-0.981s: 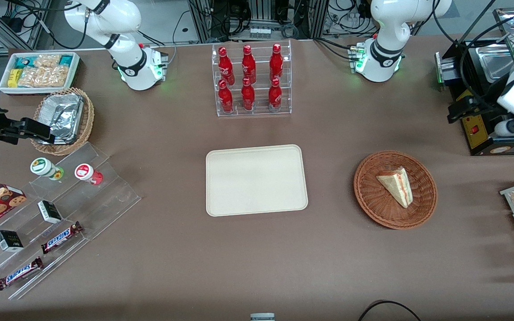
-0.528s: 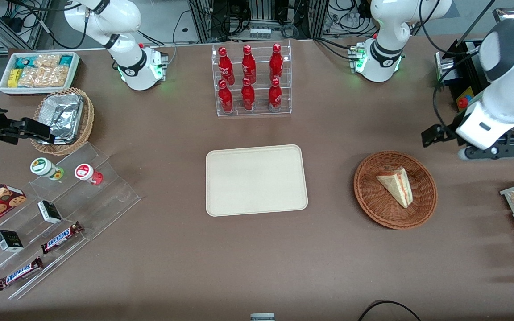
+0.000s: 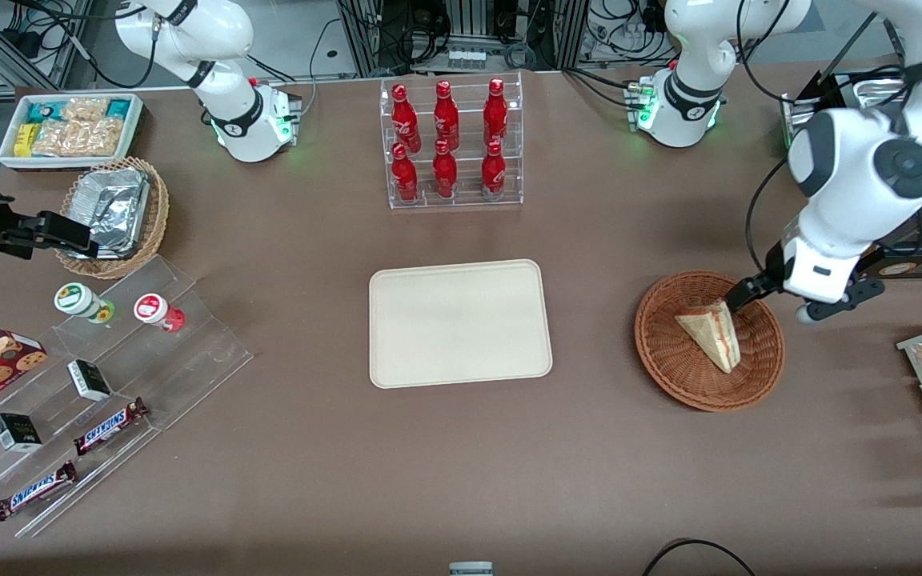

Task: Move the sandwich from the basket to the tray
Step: 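Move the left gripper over the wicker basket and lower toward the sandwich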

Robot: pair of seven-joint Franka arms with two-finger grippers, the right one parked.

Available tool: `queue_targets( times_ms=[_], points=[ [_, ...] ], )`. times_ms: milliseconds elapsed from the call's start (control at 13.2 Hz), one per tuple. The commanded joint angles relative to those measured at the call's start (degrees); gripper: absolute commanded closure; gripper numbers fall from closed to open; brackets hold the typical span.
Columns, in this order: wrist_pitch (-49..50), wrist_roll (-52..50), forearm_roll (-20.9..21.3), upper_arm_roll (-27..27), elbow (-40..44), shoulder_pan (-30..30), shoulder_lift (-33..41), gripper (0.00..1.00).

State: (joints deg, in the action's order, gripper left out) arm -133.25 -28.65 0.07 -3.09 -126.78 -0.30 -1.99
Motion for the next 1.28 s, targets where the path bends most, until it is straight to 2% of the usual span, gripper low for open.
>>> queue_targets(
  times_ms=[0, 1208],
  points=[
    [-4.3, -4.8, 0.5, 0.1, -0.2, -1.1, -3.0, 0.00],
    [-15.3, -9.9, 0.5, 0.2, -4.3, -1.5, -11.4, 0.00]
  ],
)
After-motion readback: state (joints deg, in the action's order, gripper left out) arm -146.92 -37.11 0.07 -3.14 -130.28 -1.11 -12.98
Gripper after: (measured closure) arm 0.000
